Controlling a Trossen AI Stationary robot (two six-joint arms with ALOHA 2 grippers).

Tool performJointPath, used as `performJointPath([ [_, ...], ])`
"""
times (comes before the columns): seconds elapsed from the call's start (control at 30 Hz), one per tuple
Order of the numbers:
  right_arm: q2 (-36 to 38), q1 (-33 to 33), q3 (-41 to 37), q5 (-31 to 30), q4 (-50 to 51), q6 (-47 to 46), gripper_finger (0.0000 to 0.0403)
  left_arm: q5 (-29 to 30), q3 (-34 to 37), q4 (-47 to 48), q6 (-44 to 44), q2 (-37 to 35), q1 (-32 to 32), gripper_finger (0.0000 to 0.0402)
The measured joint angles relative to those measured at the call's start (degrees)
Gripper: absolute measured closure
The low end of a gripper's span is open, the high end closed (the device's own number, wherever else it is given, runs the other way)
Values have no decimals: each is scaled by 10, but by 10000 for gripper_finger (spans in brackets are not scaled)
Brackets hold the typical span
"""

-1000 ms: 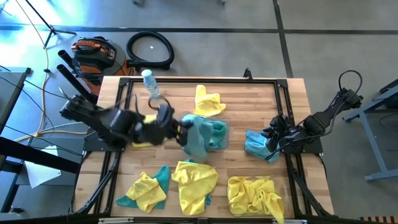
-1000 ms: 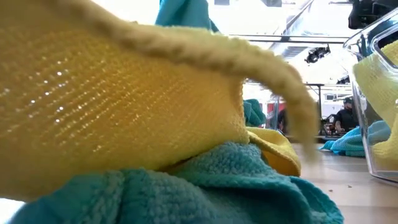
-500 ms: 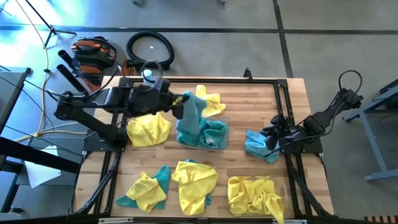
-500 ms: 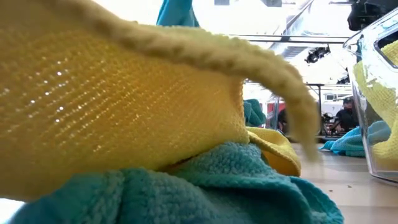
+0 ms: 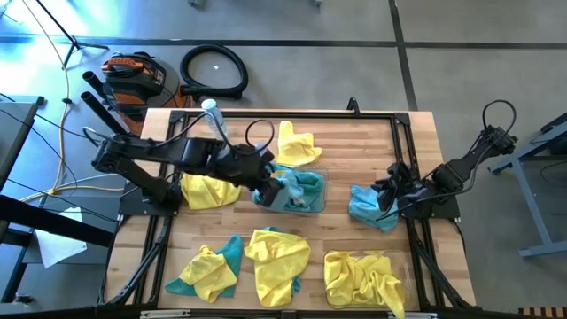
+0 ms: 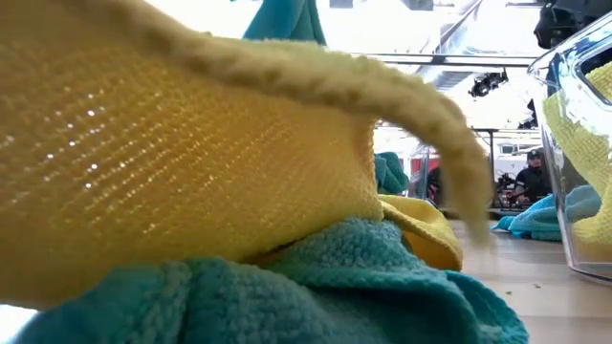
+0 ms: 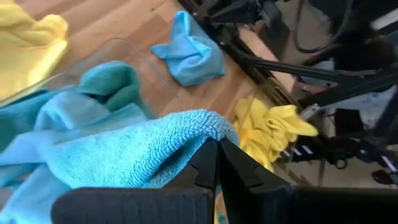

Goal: Sort microfiber towel by color & place in baskets
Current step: Put the blue towel in the top transparent bin

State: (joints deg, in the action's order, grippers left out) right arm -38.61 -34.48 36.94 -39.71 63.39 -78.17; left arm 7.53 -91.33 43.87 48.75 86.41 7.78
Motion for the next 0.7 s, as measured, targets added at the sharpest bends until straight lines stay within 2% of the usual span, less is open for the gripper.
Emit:
performJointPath([
  [0.07,0,0,0,-6,3,-11,307,22,0,36,0,0,-12,401],
  [0.23,0,0,0,-21,3,-20,307,125,0,128,-4,21,-50,401],
  [0.37,0,0,0,-21,5,-21,307,150,5,114,-80,58,-63,401],
  [0.53,0,0,0,-21,6,-30,307,138,5,111,-278,127,-61,401],
  [0.63,0,0,0,-21,6,-30,307,86,5,124,-377,162,-61,401],
  [0.7,0,0,0,-20,6,-38,307,54,6,126,-410,182,-63,401],
])
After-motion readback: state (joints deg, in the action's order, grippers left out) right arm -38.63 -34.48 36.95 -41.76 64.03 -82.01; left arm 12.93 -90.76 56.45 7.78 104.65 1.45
